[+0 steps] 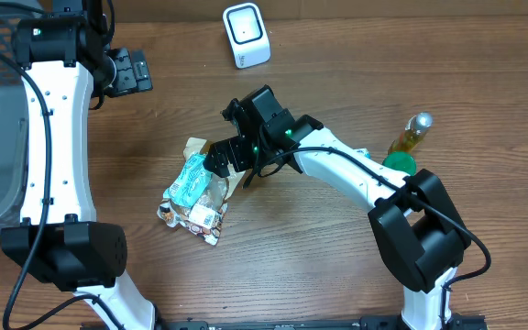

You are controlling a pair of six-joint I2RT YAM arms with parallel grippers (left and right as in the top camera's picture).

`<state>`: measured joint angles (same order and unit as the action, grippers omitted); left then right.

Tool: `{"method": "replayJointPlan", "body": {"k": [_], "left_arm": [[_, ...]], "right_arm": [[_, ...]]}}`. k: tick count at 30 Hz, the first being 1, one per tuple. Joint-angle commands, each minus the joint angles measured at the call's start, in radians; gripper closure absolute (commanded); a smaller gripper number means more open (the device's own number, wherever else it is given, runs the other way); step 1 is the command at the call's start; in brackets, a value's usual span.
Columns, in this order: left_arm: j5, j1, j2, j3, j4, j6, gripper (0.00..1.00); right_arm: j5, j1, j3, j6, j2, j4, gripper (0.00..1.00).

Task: Scan the item barcode
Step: 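Lower the right gripper and grasp the mint-green wrapped item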

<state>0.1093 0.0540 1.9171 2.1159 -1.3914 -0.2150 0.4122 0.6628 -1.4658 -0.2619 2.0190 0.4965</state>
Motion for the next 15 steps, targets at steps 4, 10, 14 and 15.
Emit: {"method": "replayJointPlan", "body": {"k": [4, 10, 14, 15], "left_arm": [[0.002, -0.002, -0.015, 0.012, 0.001, -0.010, 0.00], [0.002, -0.002, -0.015, 0.012, 0.001, -0.010, 0.00], [0.002, -0.002, -0.015, 0.012, 0.001, -0.010, 0.00], [0.002, -0.002, -0.015, 0.012, 0.001, -0.010, 0.00]], "right_arm": [[0.059, 0.006, -0.006, -0.023, 0.003, -0.040, 0.12], [0.039, 0.023, -0.006, -0.153, 0.003, -0.052, 0.42], [-0.082, 0.057, 0.004, -0.319, 0.004, -0.051, 0.51], [-0.134, 0.074, 0.009, -0.388, 0.004, -0.051, 0.55]]}}
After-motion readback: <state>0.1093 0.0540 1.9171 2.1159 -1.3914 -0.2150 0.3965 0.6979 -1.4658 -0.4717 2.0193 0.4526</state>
